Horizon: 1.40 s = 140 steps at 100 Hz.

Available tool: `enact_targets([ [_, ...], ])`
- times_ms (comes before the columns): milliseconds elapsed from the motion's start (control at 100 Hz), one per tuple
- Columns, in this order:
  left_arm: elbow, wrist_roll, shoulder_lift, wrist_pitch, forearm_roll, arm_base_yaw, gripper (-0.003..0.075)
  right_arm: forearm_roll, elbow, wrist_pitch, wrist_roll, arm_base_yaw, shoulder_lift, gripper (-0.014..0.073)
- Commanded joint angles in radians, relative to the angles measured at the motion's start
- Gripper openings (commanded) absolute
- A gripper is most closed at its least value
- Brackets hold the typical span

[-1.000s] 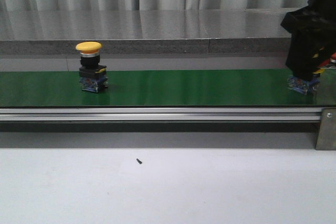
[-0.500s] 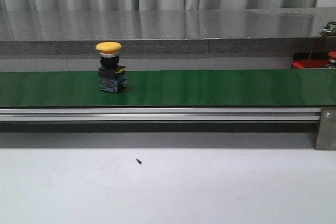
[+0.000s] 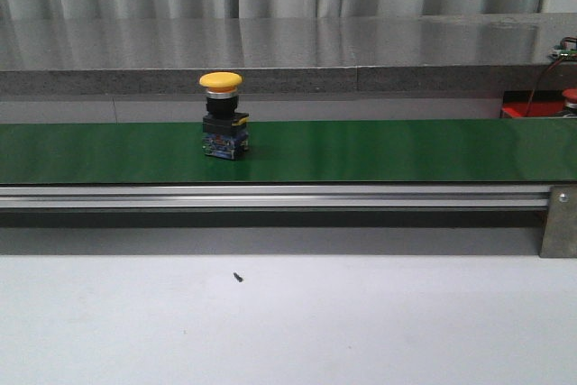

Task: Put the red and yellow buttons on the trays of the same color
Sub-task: 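Lower the yellow button onto the yellow tray and open the right gripper, then lower the right gripper onto the second yellow button and close it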

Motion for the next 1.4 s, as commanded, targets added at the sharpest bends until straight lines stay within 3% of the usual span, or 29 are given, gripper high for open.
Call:
enact_targets([
  [0, -0.027, 0.001, 0.006, -0.072, -0.006, -0.007, -0.002, 0.013, -0.029, -0.038, -0.004, -0.007, 0.021, 0.0192],
  [400, -0.027, 0.001, 0.006, -0.072, -0.006, -0.007, -0.002, 0.024, -0.028, -0.095, -0.004, -0.007, 0.171, 0.0203],
  [660, -0.027, 0.001, 0.006, -0.072, -0.006, -0.007, -0.002, 0.03, -0.028, -0.135, -0.004, -0.007, 0.189, 0.0293],
  [910, -0.027, 0.001, 0.006, -0.072, -0.006, -0.007, -0.002, 0.039, -0.028, -0.137, -0.004, -0.007, 0.202, 0.0446],
  [1390, -0.027, 0.001, 0.006, -0.072, -0.006, -0.007, -0.002, 0.083, -0.029, -0.132, 0.02, 0.025, 0.064, 0.0449],
])
